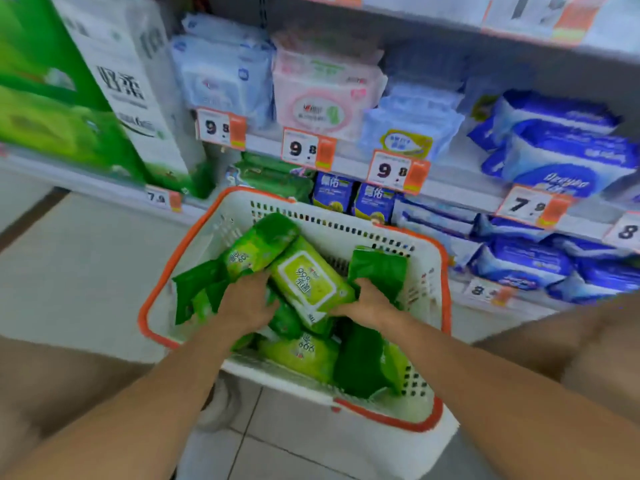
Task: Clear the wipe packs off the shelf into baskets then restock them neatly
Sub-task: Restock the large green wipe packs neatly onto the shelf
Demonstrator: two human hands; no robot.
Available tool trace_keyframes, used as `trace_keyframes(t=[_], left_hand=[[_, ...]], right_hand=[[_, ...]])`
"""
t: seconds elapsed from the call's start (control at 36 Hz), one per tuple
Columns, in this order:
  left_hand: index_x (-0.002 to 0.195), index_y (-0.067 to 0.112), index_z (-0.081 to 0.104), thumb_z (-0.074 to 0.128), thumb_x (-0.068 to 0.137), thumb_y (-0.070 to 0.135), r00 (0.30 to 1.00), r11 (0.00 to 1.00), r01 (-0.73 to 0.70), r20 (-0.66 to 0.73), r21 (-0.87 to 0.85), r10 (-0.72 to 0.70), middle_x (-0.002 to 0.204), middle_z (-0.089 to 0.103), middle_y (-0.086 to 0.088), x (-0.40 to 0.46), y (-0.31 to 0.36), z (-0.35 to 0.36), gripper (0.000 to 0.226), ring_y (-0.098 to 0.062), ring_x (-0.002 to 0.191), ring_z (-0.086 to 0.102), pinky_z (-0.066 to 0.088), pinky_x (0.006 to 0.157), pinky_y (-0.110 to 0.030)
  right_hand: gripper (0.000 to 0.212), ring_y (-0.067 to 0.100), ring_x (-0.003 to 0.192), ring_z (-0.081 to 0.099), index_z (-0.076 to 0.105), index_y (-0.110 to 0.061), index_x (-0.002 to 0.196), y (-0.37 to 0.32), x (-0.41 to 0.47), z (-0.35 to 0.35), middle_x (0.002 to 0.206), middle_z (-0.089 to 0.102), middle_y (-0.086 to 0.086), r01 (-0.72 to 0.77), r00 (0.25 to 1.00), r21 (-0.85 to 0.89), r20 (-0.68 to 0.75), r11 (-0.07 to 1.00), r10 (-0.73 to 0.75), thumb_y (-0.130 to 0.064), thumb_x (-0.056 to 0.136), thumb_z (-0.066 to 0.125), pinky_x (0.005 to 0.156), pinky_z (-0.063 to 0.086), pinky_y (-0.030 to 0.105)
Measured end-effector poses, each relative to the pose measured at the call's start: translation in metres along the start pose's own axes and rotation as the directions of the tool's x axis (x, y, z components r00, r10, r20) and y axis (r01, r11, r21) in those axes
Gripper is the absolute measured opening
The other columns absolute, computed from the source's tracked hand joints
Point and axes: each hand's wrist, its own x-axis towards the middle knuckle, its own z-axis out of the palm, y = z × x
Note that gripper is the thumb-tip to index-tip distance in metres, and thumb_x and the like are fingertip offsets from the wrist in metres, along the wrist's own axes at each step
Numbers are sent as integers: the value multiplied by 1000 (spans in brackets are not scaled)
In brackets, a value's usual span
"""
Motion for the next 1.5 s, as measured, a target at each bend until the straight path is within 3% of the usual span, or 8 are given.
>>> trace_keyframes(t=[0.17,0.33,0.44,0.67,0.86,0.97,1.17,1.5], left_hand=[[129,18,50,68,83,35,993,998,62,103,-3,-61,119,63,-6,16,1,-13,52,-27,106,61,52,89,-35],[137,24,45,67,84,48,987,999,47,152,4,-47,129,61,-2,25,3,-16,62,-25,116,58,47,95,-36],[143,27,42,63,89,43,984,991,70,168,-110,-51,137,57,-2,23,1,-19,60,-25,120,57,44,99,-34],[150,31,34,61,88,43,983,996,62,178,-65,-50,128,62,0,22,-1,-18,68,-24,119,57,45,102,-35],[153,29,32,64,90,33,979,968,97,200,-232,-50,134,60,-6,14,1,-27,71,-24,112,59,46,100,-33],[133,17,61,68,91,27,979,879,159,185,-450,-82,123,66,-6,15,4,-38,44,-16,97,60,46,84,-20],[113,16,66,61,76,73,960,565,215,66,-797,-273,116,69,-11,22,28,-80,67,-30,103,66,51,97,-46],[114,23,65,80,50,54,948,116,-303,-286,-946,142,102,77,-1,-35,166,-197,72,-25,85,75,61,63,-40]], right_hand=[[56,32,111,54,42,-15,114,-23,15,10,112,52,9,-242,966,610,76,755,248,-28,79,83,98,52,48],[84,26,100,66,64,-16,115,-17,38,31,112,68,8,-301,939,753,128,586,318,-39,40,96,76,55,34],[32,11,67,55,68,-16,95,-23,23,24,85,69,2,-331,933,803,199,496,300,-31,75,87,53,40,20],[55,33,103,71,70,-13,117,-21,30,30,111,75,14,-326,943,773,230,544,240,-24,67,90,93,55,50],[108,39,87,74,71,-19,115,-11,69,40,109,74,14,-228,961,866,126,445,247,-33,12,101,78,56,63],[127,38,83,73,56,-8,121,-34,46,19,107,69,16,-116,970,849,-15,515,242,-23,1,95,67,55,69],[58,27,68,75,70,-4,103,-70,-45,-72,84,77,14,12,989,755,-106,655,105,-9,50,95,58,61,49],[39,28,85,74,79,-18,99,-117,-177,-183,102,76,15,410,885,862,-296,298,-360,-41,70,68,70,63,45]])
